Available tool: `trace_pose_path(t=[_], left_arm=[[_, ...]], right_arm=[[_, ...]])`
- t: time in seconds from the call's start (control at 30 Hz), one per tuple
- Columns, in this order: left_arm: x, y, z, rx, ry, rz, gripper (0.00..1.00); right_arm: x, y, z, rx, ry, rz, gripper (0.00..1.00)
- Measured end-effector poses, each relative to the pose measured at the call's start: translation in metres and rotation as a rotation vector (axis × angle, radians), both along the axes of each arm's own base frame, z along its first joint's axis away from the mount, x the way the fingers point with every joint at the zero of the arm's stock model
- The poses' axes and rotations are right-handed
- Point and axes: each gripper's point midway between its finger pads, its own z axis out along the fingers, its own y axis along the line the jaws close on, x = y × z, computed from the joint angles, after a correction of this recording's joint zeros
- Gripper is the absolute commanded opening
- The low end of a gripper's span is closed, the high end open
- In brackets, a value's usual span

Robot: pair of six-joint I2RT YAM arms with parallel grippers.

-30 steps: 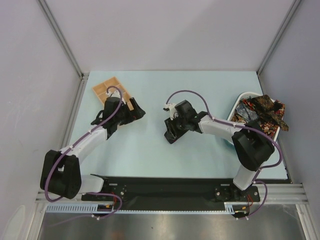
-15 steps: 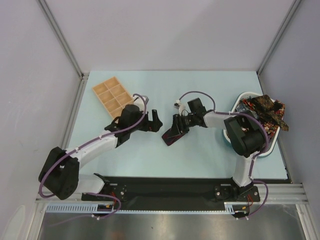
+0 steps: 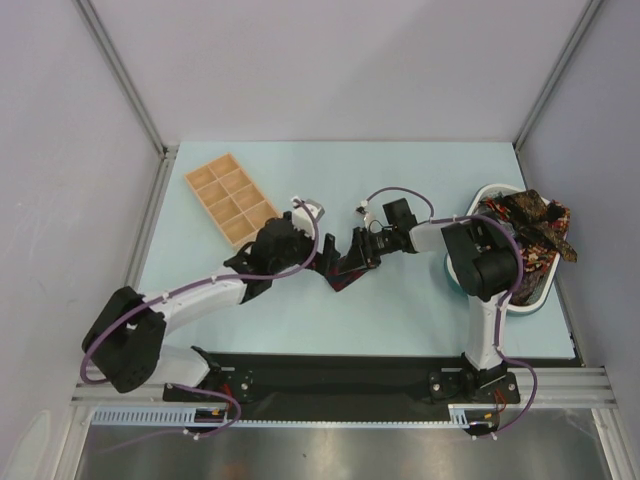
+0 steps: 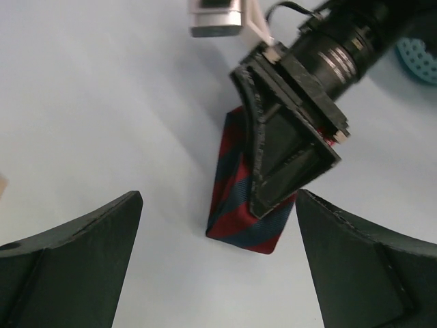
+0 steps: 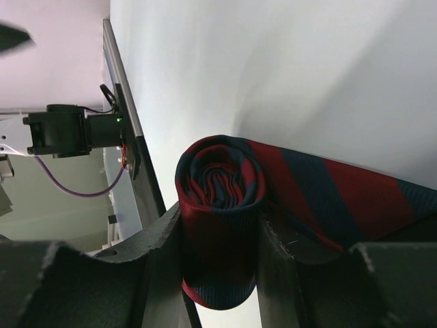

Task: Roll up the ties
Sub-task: Roll the tie

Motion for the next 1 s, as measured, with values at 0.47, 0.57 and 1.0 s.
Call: trace_pose_path(t=[0.47, 0.57, 1.0], left_arm=[[-0.026, -0.045, -0.070, 0.211, 0.081, -0.259, 1.00], [-0.025, -0.055, -0.073, 0.236, 0.074, -0.291, 1.00], [-0.023, -0.074, -0.116, 0.434, 0.143, -0.326, 0.86]], right_arm=[[0.001, -0.001, -0.003, 0.023, 0.013, 0.004, 0.19], [0.001, -0.001, -0.003, 0.029, 0.016, 0.006, 0.19], [0.001, -0.001, -0.003, 0.035, 0.016, 0.003, 0.19]])
